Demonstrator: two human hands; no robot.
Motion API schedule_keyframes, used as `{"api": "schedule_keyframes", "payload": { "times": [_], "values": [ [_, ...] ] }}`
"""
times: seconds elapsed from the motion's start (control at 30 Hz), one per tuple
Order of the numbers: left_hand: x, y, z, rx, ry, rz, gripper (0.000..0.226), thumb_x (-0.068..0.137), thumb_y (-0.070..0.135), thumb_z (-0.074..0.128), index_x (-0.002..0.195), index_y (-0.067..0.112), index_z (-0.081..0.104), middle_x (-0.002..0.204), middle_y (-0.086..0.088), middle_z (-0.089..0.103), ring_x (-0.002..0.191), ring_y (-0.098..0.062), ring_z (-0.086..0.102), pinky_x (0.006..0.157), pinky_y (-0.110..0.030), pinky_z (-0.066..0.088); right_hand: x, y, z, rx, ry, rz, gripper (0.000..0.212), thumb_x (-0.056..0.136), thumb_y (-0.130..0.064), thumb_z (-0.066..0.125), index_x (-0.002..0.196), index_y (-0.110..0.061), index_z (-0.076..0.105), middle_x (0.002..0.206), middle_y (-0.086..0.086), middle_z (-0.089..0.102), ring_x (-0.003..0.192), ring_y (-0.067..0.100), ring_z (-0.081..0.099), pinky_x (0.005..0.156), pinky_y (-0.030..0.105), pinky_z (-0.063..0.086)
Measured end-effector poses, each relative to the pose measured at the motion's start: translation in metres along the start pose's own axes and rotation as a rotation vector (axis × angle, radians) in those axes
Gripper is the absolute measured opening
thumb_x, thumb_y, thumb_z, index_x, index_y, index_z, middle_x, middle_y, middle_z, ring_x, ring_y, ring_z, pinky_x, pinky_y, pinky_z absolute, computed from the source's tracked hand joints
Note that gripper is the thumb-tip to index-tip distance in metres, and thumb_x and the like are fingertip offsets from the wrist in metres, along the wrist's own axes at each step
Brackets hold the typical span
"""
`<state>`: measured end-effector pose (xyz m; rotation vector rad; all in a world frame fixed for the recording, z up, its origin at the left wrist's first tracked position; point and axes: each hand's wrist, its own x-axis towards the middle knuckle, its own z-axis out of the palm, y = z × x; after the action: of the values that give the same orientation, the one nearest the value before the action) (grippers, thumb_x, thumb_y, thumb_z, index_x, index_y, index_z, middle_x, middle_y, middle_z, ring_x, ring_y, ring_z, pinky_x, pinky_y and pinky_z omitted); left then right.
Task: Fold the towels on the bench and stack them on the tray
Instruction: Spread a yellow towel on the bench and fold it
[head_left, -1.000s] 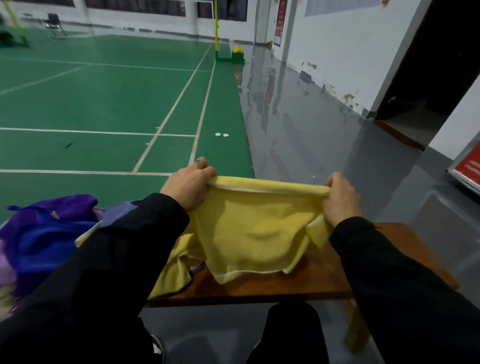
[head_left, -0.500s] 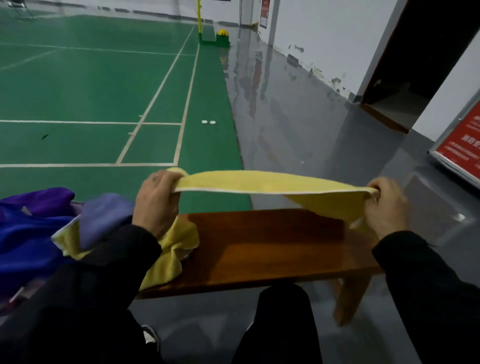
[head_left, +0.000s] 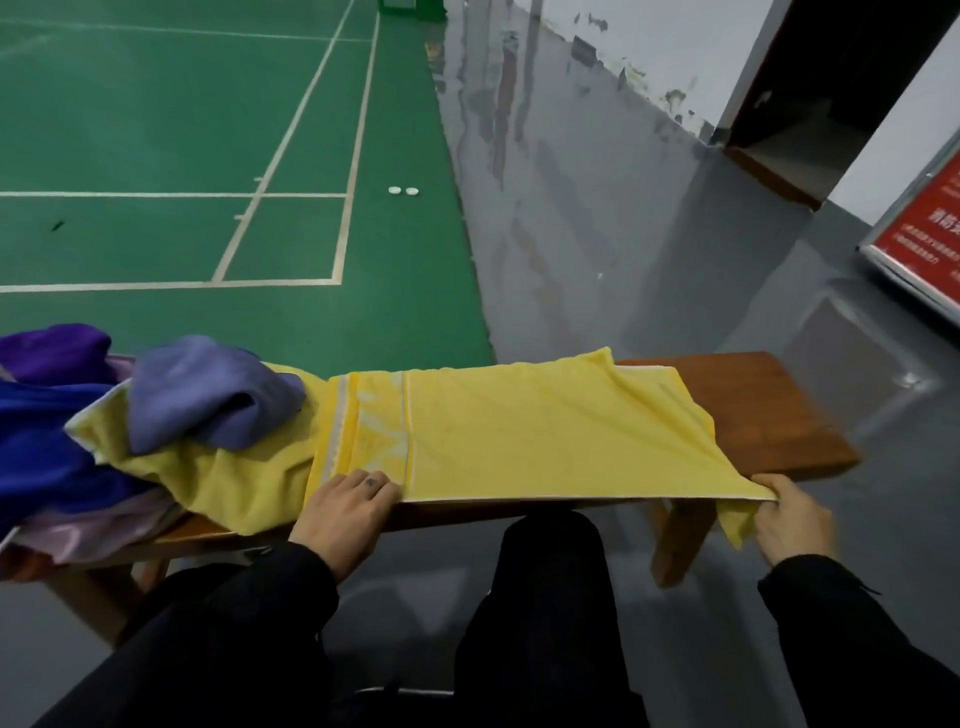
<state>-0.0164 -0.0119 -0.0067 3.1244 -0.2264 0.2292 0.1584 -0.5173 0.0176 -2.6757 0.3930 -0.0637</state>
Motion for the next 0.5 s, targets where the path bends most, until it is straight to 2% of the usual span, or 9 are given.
{"api": "schedule_keyframes", "payload": {
  "times": [0.07, 0.13, 0.23, 0.3, 0.33, 0.4, 0.5],
  "values": [
    [0.001, -0.001, -0.002, 0.048, -0.076, -0.061, 0.039, 0.055, 0.006, 0.075, 0.090, 0.020, 0.063, 0.087, -0.003, 0.064, 0.075, -0.029, 0.064, 0.059, -0.039, 0.052, 0.002, 0.002, -0.005, 0.035, 0.019, -0.014, 0.027, 0.100, -0.009, 0.051, 0.115, -0.016, 0.071, 0.103, 0.021, 0.071, 0.095, 0.042, 0.060, 0.081, 0.045, 0.050],
    [0.001, -0.006, -0.003, -0.047, -0.108, -0.116, 0.038, 0.064, 0.005, 0.071, 0.097, 0.020, 0.060, 0.090, -0.002, 0.063, 0.080, -0.030, 0.065, 0.062, -0.040, 0.052, -0.001, -0.007, -0.012, 0.185, 0.012, -0.058, 0.024, 0.100, -0.011, 0.052, 0.105, -0.022, 0.072, 0.104, 0.012, 0.071, 0.095, 0.037, 0.060, 0.082, 0.046, 0.051],
    [-0.001, -0.014, -0.017, -0.385, 0.083, -0.268, 0.025, 0.086, 0.014, 0.046, 0.108, 0.016, 0.059, 0.094, -0.006, 0.065, 0.085, -0.031, 0.060, 0.068, -0.038, 0.050, -0.006, -0.035, -0.032, 0.353, 0.037, -0.127, 0.028, 0.100, -0.007, 0.046, 0.086, -0.016, 0.069, 0.087, 0.009, 0.066, 0.081, 0.030, 0.057, 0.065, 0.038, 0.045],
    [0.004, -0.021, -0.034, -0.481, 0.181, -0.288, 0.021, 0.085, 0.025, 0.038, 0.095, 0.020, 0.056, 0.079, -0.004, 0.063, 0.074, -0.032, 0.056, 0.062, -0.038, 0.047, 0.001, -0.055, -0.043, 0.344, 0.051, -0.234, 0.027, 0.095, -0.012, 0.045, 0.074, -0.013, 0.063, 0.078, 0.010, 0.062, 0.074, 0.025, 0.054, 0.060, 0.037, 0.039],
    [0.008, -0.025, -0.041, -0.478, 0.154, -0.279, 0.020, 0.083, 0.032, 0.034, 0.086, 0.023, 0.052, 0.072, -0.002, 0.060, 0.070, -0.033, 0.056, 0.060, -0.039, 0.046, 0.009, -0.064, -0.045, 0.298, 0.026, -0.280, 0.026, 0.091, -0.018, 0.044, 0.071, -0.014, 0.061, 0.075, 0.009, 0.060, 0.072, 0.025, 0.054, 0.061, 0.039, 0.040],
    [0.018, -0.033, -0.052, -0.390, -0.058, -0.264, 0.030, 0.080, 0.043, 0.028, 0.079, 0.021, 0.048, 0.070, -0.004, 0.063, 0.073, -0.035, 0.059, 0.061, -0.040, 0.047, 0.024, -0.083, -0.044, 0.142, -0.077, -0.328, 0.027, 0.090, -0.026, 0.041, 0.072, -0.018, 0.059, 0.074, 0.008, 0.060, 0.072, 0.027, 0.054, 0.064, 0.039, 0.044],
    [0.027, -0.029, -0.057, -0.147, -0.543, -0.246, 0.033, 0.083, 0.048, 0.041, 0.098, 0.026, 0.061, 0.100, 0.002, 0.069, 0.095, -0.025, 0.063, 0.076, -0.033, 0.052, 0.038, -0.101, -0.033, 0.057, -0.129, -0.336, 0.026, 0.098, -0.021, 0.044, 0.079, -0.024, 0.062, 0.085, 0.006, 0.064, 0.083, 0.034, 0.057, 0.070, 0.041, 0.045]
  ]
}}
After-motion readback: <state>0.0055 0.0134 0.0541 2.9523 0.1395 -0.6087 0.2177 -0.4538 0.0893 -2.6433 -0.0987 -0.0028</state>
